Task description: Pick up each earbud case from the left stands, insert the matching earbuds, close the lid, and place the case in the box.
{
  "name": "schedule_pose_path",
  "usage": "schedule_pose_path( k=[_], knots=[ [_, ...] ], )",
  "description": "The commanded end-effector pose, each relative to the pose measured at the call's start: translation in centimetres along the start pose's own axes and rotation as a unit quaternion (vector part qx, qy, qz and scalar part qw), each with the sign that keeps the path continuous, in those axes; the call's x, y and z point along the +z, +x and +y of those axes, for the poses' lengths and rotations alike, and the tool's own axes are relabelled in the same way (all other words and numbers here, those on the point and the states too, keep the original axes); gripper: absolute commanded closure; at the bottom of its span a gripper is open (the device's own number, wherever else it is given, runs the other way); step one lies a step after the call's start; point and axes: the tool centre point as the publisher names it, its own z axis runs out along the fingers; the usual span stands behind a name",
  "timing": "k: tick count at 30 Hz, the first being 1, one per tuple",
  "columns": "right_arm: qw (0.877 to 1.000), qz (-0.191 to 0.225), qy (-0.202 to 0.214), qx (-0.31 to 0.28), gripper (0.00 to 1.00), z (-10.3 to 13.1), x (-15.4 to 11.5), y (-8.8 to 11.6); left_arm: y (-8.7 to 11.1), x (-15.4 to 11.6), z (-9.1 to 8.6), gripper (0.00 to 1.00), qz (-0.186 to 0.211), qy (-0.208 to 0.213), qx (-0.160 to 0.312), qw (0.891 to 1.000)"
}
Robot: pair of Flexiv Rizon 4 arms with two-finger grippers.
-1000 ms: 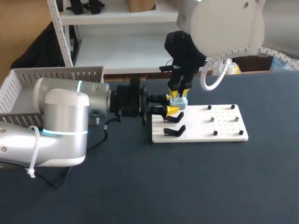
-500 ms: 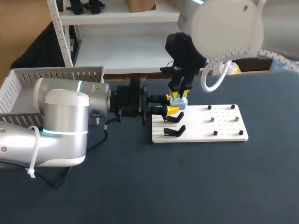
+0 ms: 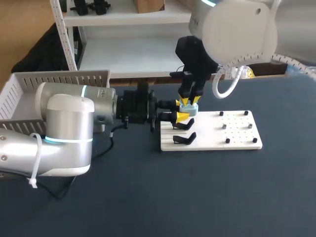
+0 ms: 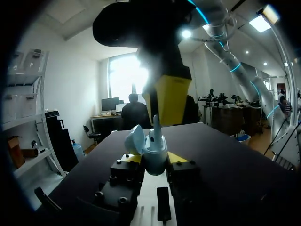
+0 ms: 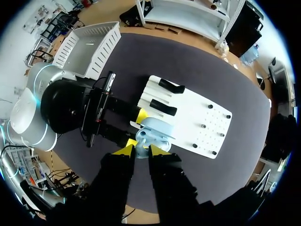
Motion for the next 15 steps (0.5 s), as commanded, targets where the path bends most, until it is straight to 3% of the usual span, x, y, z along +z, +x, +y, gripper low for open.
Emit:
schedule_pose_path(
  k=[1,15],
  knots=[
    [1.000,0.000,0.001,0.001,1.00,0.06,0.10,-0.08,0.05,0.08,-0.14,1.00,-0.001,-0.004,0.001,1.000],
    [1.000,0.001,0.002,0.002,1.00,0.10,0.26,-0.21,0.05,0.08,-0.14,1.00,-0.001,-0.004,0.001,1.000]
  ],
)
